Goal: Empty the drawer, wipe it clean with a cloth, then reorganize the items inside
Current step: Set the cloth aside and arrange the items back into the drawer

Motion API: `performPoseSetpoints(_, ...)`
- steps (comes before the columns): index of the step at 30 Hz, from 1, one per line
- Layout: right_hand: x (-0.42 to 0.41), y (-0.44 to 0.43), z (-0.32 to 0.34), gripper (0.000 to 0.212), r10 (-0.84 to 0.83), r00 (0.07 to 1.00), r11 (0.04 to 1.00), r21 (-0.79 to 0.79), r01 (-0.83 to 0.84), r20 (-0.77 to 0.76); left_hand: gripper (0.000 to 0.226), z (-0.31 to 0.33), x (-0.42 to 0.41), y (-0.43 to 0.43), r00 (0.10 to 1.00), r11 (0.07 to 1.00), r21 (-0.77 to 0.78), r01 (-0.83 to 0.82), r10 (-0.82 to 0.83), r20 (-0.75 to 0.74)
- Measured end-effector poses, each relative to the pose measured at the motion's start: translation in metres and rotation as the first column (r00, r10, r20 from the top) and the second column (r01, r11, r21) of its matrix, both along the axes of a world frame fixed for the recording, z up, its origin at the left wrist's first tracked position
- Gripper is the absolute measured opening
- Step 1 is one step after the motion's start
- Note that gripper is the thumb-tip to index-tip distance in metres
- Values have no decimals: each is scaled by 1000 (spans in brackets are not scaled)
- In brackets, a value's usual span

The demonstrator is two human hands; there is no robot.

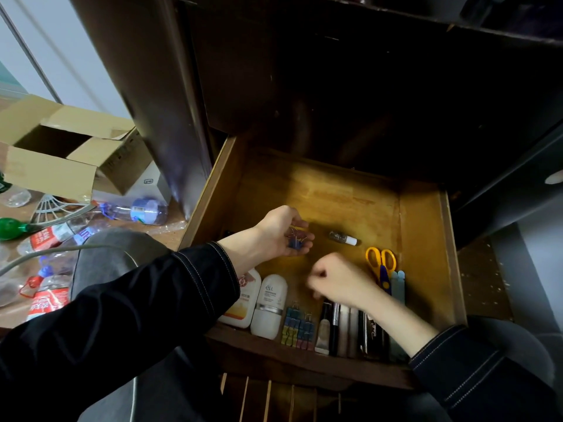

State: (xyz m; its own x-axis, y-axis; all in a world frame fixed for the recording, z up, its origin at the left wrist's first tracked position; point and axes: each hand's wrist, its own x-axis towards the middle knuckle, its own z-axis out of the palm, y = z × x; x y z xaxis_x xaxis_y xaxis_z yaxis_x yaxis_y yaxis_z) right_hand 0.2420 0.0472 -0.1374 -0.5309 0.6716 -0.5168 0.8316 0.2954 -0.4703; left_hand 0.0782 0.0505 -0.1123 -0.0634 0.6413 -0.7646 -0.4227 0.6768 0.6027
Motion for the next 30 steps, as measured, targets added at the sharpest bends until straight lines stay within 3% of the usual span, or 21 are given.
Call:
performPoseSetpoints(3, 9, 13, 12, 33, -270, 944, 942, 152, 300, -190, 24, 1, 0, -1, 1000, 1000, 6, 5, -5, 15)
performPoseSetpoints(7, 5, 8, 21, 11, -260, 866, 895, 231, 382, -427, 32, 2, 3, -5, 995, 996, 11, 83, -83, 56)
performPoseSetpoints(15, 3, 8, 19, 11, -138, 897, 932, 251, 260, -419, 37, 2, 5, -9, 957, 964, 26, 264, -266, 113)
performPoseSetpoints(19, 3, 9, 17, 11, -153, 901, 932, 244, 267, -405, 42, 1, 6, -9, 932, 933, 27, 359, -360, 52)
performPoseSetpoints(22, 3, 12, 16, 8, -226, 865, 942, 126, 312, -449, 46, 0, 9, -10, 903, 903, 25, 429, -429, -9)
performPoseSetpoints(26, 3, 13, 17, 20, -346, 777, 928, -73, 365, -526, 45, 2, 10, -10, 884, 883, 34, 467, -467, -21)
performPoseSetpoints(30, 3, 16, 18, 26, -402, 731, 901, -95, 423, -552, 39, 3, 11, -10, 883, 882, 44, 468, -466, -49)
